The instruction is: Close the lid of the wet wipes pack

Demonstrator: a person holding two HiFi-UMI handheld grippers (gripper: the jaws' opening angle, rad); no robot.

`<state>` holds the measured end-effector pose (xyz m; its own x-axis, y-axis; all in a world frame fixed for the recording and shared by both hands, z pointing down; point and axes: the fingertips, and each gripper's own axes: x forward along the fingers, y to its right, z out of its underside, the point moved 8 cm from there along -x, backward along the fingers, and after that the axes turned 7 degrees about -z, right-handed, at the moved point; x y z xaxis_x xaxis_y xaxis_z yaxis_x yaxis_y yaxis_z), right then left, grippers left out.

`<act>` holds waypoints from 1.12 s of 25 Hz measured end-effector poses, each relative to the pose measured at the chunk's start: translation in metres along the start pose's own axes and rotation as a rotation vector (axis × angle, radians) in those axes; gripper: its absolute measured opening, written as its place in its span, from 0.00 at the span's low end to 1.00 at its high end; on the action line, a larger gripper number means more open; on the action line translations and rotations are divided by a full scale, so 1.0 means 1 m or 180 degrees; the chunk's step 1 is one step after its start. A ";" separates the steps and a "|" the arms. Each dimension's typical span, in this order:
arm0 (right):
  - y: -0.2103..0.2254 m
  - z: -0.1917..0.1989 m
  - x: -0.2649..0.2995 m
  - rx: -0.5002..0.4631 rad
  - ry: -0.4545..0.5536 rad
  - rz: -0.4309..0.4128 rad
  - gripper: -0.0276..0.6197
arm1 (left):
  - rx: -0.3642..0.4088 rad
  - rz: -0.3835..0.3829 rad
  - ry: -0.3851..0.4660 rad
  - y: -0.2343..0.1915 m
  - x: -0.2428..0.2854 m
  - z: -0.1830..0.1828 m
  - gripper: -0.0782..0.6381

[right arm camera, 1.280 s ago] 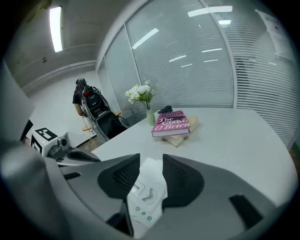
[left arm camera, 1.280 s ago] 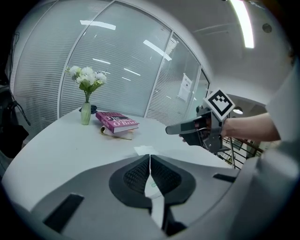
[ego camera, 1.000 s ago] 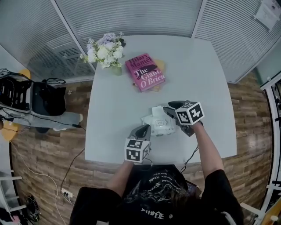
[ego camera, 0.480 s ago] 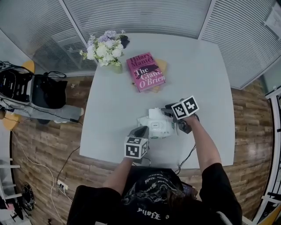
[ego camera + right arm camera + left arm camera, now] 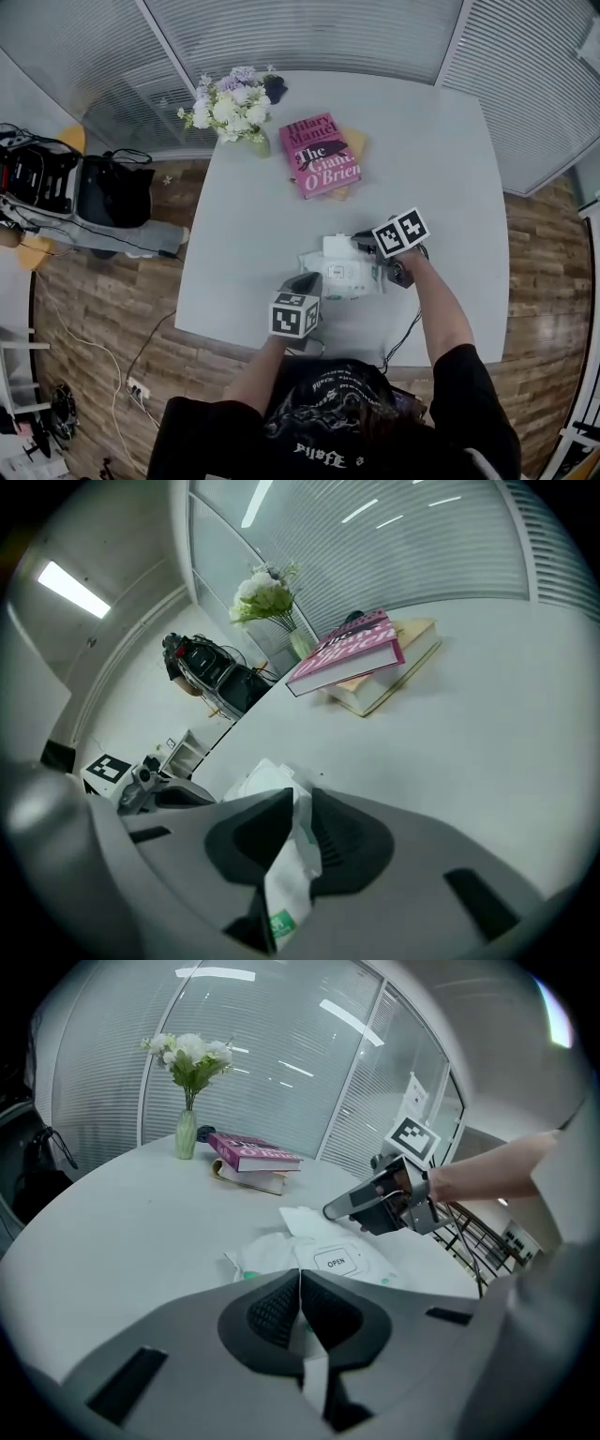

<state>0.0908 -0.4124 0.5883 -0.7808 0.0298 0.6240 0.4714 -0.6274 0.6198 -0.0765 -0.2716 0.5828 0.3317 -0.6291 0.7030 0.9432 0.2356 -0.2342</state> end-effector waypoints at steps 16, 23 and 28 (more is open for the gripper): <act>-0.025 -0.002 -0.019 -0.0319 0.0264 -0.0170 0.08 | -0.0102 0.0071 -0.0076 -0.006 0.005 0.002 0.12; -0.047 0.002 -0.026 -0.0728 0.0223 -0.0105 0.08 | -0.0100 0.0079 -0.0068 -0.005 0.005 0.001 0.12; -0.064 0.011 -0.027 -0.1061 0.0215 0.0024 0.09 | -0.0120 0.0068 -0.0028 -0.006 0.005 0.003 0.12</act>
<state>0.0862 -0.3645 0.5373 -0.8085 -0.0203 0.5881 0.3259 -0.8476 0.4187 -0.0807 -0.2737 0.5901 0.3517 -0.6176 0.7035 0.9360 0.2207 -0.2742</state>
